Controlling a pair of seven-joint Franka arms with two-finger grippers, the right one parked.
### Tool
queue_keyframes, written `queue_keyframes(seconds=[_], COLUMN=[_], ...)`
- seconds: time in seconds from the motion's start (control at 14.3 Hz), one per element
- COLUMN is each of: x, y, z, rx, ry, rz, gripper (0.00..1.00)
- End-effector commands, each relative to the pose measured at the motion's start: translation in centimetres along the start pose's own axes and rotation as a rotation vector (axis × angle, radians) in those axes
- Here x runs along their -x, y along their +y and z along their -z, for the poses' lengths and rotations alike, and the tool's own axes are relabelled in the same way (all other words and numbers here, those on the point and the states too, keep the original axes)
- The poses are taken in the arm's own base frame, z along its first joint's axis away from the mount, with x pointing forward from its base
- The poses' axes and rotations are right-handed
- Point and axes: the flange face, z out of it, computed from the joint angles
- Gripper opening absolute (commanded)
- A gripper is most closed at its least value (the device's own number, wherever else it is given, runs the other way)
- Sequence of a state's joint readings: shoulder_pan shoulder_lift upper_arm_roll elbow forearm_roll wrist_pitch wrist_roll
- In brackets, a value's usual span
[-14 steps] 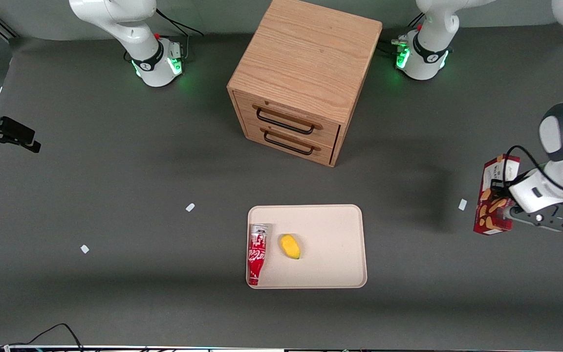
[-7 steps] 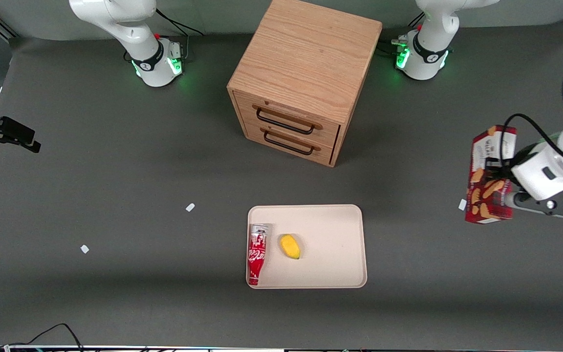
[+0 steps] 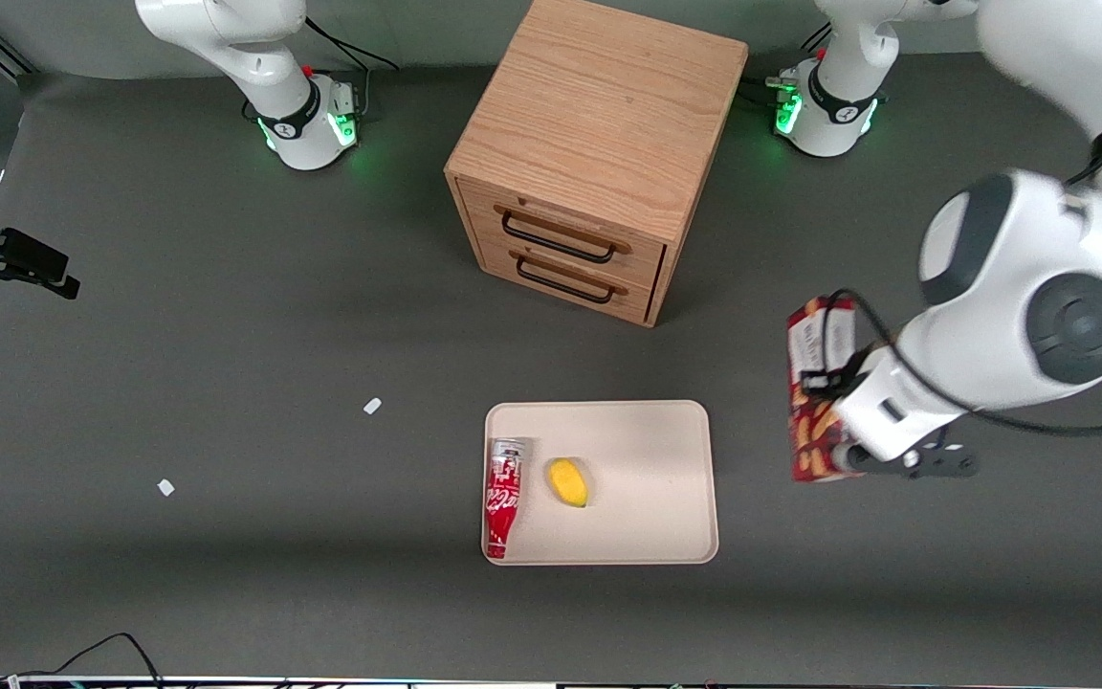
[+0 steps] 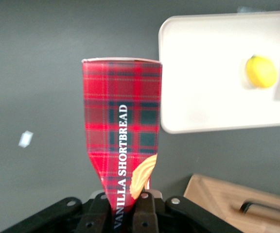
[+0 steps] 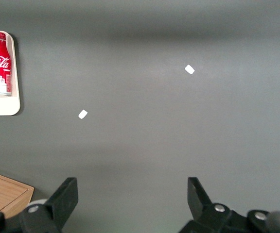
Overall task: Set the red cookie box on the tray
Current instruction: 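Lift the cookie box upright and carry it to the cream tray, then lower the box onto the tray beside the lemon and open the gripper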
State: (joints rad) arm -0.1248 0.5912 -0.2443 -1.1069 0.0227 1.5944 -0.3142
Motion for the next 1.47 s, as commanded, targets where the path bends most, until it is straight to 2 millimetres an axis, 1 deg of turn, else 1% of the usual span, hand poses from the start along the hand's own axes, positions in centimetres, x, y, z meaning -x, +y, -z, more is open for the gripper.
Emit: queue_keyframes(seconds=[0.0, 0.14, 0.35, 0.49, 0.56, 0.77, 0.84, 0.98, 1.19, 1.26, 1.33, 1.4], x=[-3.3, -4.3, -4.9, -5.3, -5.6, -6.1, -6.4, -6.2, -6.2, -6.2, -6.1, -6.0], y=[2.7, 4.7, 7.1, 8.0, 8.0, 8.0, 7.4, 7.3, 7.1, 7.0, 7.2, 7.6], z=[-4.2, -7.6, -12.5, -15.8, -17.2, -20.3, -21.3, -22.5, -23.2, -23.2, -23.1, -23.0], rx=[0.035, 0.046, 0.039, 0.026, 0.017, -0.001, -0.007, -0.006, -0.013, -0.013, -0.018, -0.018], ry=[0.053, 0.074, 0.07, 0.072, 0.072, 0.096, 0.104, 0.104, 0.095, 0.097, 0.101, 0.102], rz=[0.051, 0.057, 0.034, 0.034, 0.037, 0.031, 0.038, 0.041, 0.056, 0.057, 0.053, 0.054], gripper=[0.0, 0.0, 0.0, 0.0, 0.0, 0.0, 0.0, 0.0, 0.0, 0.47, 0.99, 1.0])
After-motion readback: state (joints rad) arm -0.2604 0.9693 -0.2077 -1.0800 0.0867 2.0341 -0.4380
